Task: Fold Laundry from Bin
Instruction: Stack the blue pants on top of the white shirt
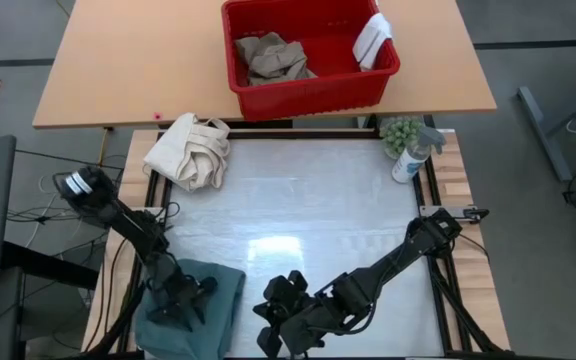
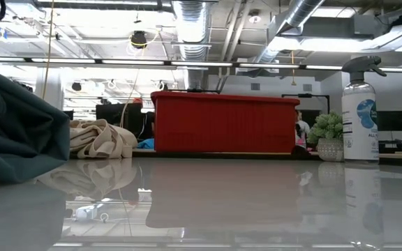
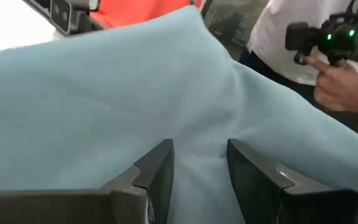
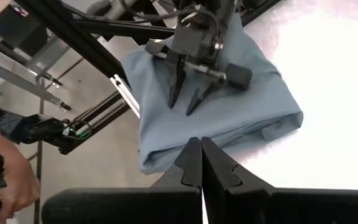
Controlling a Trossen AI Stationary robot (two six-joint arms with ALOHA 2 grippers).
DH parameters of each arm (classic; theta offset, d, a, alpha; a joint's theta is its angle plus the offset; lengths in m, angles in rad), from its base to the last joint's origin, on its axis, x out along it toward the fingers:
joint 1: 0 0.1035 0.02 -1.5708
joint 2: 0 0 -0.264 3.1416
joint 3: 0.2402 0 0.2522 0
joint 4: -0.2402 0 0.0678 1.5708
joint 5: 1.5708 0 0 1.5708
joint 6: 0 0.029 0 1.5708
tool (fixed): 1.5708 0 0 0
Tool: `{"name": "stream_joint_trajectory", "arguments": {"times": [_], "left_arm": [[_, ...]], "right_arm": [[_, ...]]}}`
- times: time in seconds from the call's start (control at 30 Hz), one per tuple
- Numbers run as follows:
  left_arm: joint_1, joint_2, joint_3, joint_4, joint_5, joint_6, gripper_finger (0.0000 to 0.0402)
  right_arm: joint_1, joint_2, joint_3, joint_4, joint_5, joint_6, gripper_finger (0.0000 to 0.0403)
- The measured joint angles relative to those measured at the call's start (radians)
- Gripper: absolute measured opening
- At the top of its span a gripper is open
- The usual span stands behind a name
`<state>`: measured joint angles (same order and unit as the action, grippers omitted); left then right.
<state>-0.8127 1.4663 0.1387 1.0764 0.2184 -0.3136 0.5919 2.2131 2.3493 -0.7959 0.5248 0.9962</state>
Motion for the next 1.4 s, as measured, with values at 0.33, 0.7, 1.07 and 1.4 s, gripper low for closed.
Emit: {"name": "stream_joint_trajectory", "arguments": {"times": [0.33,0.7,1.07,1.4], "left_arm": [[0.034,0.201,-0.011,0.221,0.052,-0.163,0.0141],[0.120,-0.193,-0.024,0.196,0.128,-0.548,0.0141],[0.006,-0.754,0.272,-0.501,0.003,-0.389,0.0141],[-0.021,-0.924,0.516,-1.037,-0.211,-0.145,0.0141]], "right_arm": [[-0.005,-0.002,0.000,-0.012,0.000,-0.040,0.0021],[0.002,-0.033,0.006,0.088,0.049,-0.195,0.0021],[-0.153,0.233,0.004,0.796,-0.376,-0.577,0.0020],[-0.257,0.491,0.003,1.235,-0.704,-0.204,0.0019]]}}
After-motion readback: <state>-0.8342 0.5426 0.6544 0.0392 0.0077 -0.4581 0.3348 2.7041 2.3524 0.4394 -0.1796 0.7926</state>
